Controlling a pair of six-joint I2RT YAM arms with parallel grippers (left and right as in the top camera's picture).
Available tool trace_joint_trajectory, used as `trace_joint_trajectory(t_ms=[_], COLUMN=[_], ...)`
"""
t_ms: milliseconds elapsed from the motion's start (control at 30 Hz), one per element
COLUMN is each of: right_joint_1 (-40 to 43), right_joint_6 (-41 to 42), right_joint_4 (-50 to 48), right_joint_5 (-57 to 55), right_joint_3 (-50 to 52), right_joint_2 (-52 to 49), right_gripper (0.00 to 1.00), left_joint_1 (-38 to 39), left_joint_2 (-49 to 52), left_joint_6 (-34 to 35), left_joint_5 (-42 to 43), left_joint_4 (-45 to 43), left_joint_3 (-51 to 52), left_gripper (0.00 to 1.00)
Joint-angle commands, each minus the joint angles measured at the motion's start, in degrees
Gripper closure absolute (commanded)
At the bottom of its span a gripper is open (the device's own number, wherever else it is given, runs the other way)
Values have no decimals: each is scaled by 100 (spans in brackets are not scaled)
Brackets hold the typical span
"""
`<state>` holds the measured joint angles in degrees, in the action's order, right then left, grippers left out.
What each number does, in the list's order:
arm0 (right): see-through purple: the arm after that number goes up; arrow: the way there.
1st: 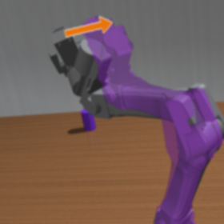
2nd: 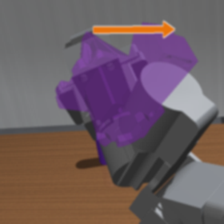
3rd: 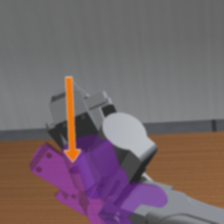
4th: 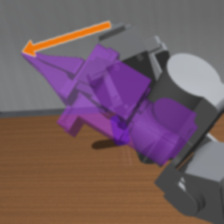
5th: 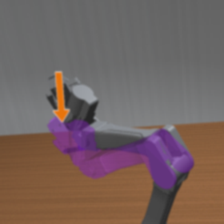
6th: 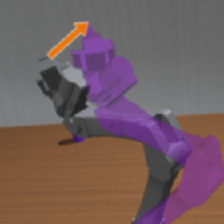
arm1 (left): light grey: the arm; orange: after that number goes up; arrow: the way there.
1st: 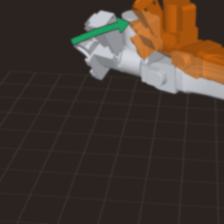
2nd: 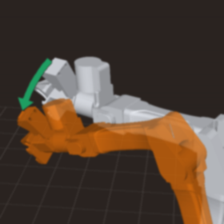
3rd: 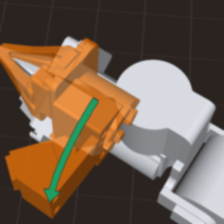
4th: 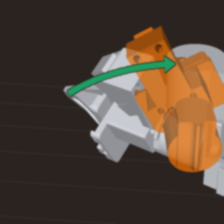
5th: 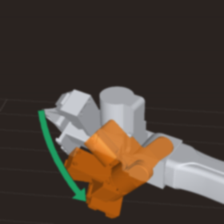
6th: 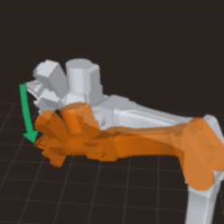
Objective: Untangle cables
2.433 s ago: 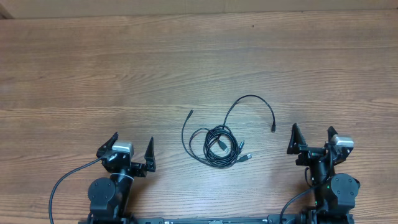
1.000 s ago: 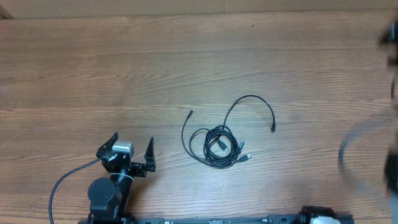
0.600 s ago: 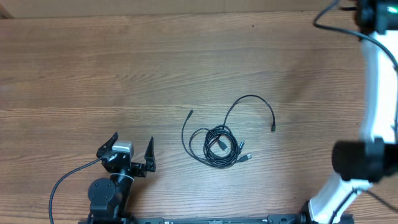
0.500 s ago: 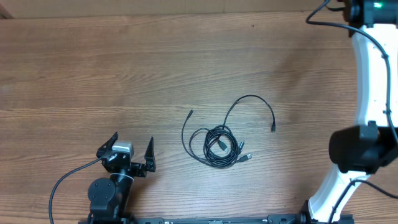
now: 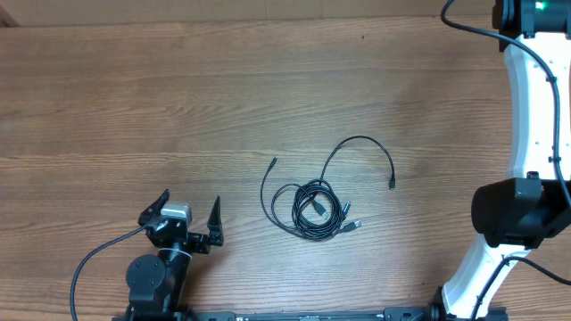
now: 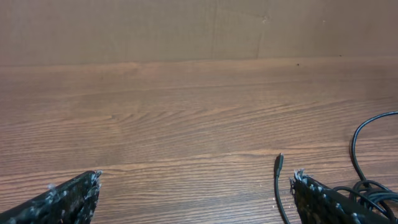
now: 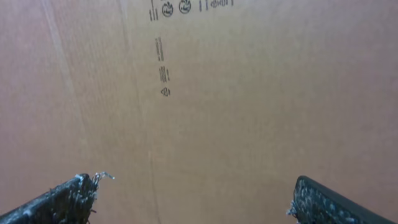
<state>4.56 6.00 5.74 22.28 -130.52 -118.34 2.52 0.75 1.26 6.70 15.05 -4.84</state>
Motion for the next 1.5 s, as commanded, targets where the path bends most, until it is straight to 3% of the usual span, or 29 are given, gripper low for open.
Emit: trace_joint_trajectory(t_ms=[0, 267, 367, 467, 633, 833, 967, 1100, 1167, 1300, 1467], right_joint_1=[-48, -48, -81, -188, -492, -675, -621, -348, -129, 251, 426], right_joint_6=[332, 1189, 1869, 2017, 1987, 1615, 1602, 1526, 1093, 846, 846], right_joint_4=[208, 1641, 1871, 1886, 1884, 1891, 2135, 3049, 3768, 5130, 6295], right_joint_5=[31, -664, -184, 232, 157, 111, 87, -168, -173, -162, -166], right_joint_3=[-166, -162, -162, -162, -162, -162, -162, -162, -162, -162, -162], right_joint_2=[195, 175, 175, 175, 175, 175, 175, 175, 175, 175, 175], right_gripper=[0, 0, 0, 0, 0, 0, 0, 0, 0, 0, 0], left_joint_1=[7, 7, 4, -17, -236, -337, -337, -337, -337, -337, -254], left_joint_2=[-44, -44, -44, -39, 439, 2826, 5143, 7232, 8284, 9774, 10856], left_joint_6=[-66, -221, -280, -533, -634, -1547, -1801, -1801, -1801, -1792, -1427], left_joint_5=[37, -341, -807, -841, -986, -960, -634, 50, 713, 2028, 3064], left_joint_4=[11, 13, -1121, -2402, -2400, -1014, 507, 1912, 2446, 2811, 2599], left_joint_3=[13, 13, 13, -63, -1283, -4448, -7053, -9388, -10474, -11693, -12006], left_gripper=[0, 0, 1, 0, 0, 0, 0, 0, 0, 0, 0])
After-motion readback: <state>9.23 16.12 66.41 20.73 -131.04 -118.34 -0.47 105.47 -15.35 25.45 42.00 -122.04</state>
